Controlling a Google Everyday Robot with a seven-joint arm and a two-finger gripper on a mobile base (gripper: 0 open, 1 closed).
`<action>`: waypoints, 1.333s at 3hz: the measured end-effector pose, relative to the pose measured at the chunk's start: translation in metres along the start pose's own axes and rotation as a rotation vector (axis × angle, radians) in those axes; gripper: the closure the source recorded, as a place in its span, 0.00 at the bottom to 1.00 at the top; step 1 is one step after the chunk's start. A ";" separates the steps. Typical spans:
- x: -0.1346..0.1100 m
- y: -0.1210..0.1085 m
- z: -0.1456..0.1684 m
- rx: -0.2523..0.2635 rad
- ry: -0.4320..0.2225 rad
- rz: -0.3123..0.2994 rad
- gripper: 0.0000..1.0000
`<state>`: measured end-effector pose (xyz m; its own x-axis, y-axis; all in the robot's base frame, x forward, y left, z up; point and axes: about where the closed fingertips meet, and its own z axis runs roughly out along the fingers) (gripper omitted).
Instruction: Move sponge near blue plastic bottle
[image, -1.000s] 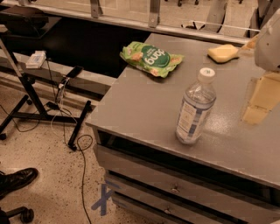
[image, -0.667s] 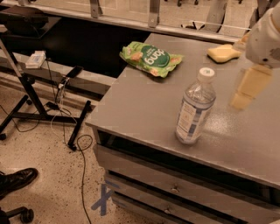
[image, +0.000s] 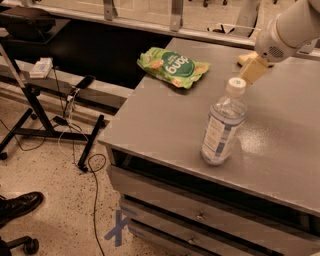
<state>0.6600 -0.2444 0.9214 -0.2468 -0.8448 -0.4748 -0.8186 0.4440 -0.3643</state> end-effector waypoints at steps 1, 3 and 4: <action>0.018 -0.038 0.026 0.072 -0.055 0.105 0.00; 0.084 -0.099 0.026 0.276 -0.175 0.397 0.00; 0.115 -0.124 0.013 0.347 -0.246 0.517 0.00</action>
Offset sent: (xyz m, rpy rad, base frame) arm 0.0815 -0.1325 -0.0297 0.3279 -0.2152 -0.4599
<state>0.7396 -0.3923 0.9016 -0.4030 -0.4231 -0.8115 -0.4026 0.8783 -0.2579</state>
